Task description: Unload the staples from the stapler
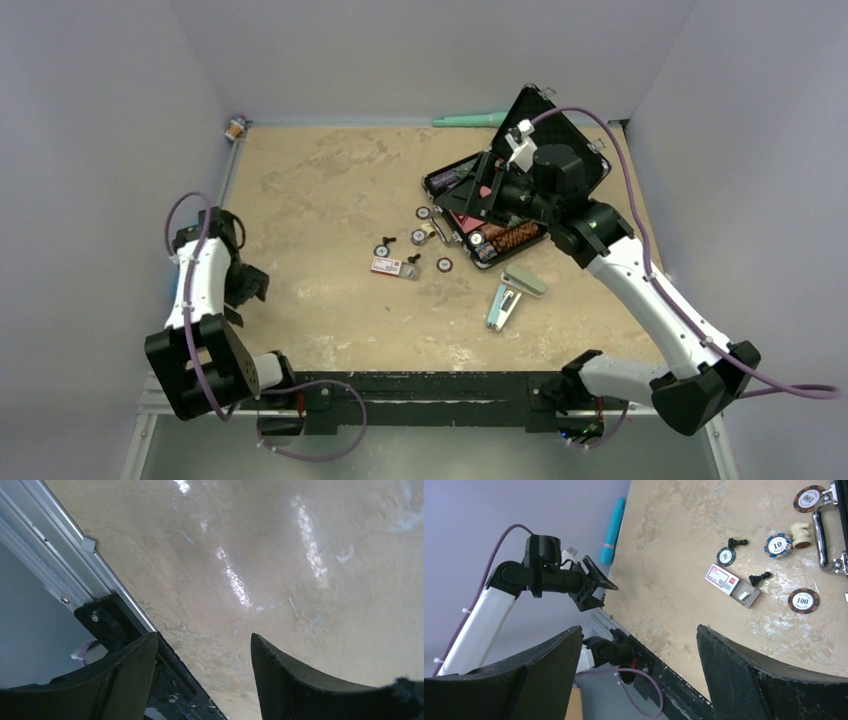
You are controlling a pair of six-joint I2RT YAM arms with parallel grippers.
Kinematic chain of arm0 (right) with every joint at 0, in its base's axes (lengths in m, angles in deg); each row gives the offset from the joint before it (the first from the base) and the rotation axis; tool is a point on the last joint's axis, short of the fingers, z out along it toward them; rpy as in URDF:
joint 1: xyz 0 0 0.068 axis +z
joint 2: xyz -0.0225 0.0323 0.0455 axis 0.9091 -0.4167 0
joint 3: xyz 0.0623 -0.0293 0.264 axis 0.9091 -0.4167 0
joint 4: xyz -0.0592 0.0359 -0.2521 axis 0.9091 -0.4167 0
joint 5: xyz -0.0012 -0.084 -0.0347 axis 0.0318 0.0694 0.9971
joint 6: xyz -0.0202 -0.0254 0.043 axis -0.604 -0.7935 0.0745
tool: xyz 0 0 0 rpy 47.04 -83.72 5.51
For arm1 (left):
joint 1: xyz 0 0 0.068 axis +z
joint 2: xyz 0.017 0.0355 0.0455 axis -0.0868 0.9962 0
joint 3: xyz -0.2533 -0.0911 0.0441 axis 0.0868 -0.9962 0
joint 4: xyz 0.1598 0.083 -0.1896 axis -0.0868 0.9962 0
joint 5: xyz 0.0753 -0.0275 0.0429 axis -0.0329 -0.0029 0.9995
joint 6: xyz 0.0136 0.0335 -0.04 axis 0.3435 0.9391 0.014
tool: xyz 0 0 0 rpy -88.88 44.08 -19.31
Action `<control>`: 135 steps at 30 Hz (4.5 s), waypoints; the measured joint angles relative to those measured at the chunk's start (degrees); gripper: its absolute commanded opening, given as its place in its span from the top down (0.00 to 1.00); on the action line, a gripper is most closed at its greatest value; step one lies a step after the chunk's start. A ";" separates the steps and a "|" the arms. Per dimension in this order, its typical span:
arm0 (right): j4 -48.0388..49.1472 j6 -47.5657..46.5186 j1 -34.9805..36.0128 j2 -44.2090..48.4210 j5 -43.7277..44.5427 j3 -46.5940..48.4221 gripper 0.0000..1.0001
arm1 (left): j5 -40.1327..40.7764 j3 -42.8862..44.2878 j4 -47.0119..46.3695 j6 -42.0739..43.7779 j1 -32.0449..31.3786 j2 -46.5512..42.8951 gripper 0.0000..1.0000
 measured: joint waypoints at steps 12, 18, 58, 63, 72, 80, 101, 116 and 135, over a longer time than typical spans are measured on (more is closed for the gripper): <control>-0.74 -2.32 0.00 -3.85 -4.00 4.50 0.12 | 0.81 -0.55 -1.42 -6.45 25.92 5.86 0.28; -1.57 -2.95 0.00 -7.15 -5.55 7.08 0.12 | 5.38 -2.78 -0.33 -13.11 27.65 3.63 0.18; -0.81 -4.39 0.00 -3.74 -4.85 2.49 0.12 | -12.50 4.74 -2.67 15.63 2.45 6.69 0.34; -0.79 -4.44 0.00 -1.11 -3.13 0.79 0.12 | -13.22 5.86 -1.38 17.62 -7.10 10.56 0.40; -0.98 -5.90 0.02 -0.37 -2.56 -1.53 0.13 | -15.85 2.45 0.20 16.98 -11.65 5.38 0.37; -4.02 -10.23 2.01 -12.70 -2.69 0.46 0.14 | -19.06 6.03 0.79 21.03 -13.11 -1.18 0.36; -2.73 -5.25 6.88 -22.23 4.63 -6.08 0.85 | -31.43 16.55 -14.25 28.72 -23.76 22.34 0.68; 4.31 -5.42 6.88 -31.12 4.15 -7.85 1.00 | -31.98 17.55 -20.13 29.29 -28.96 30.40 0.80; 4.90 -7.02 6.88 -40.63 3.63 -2.78 1.00 | -32.04 19.98 -22.21 29.44 -29.88 36.13 0.83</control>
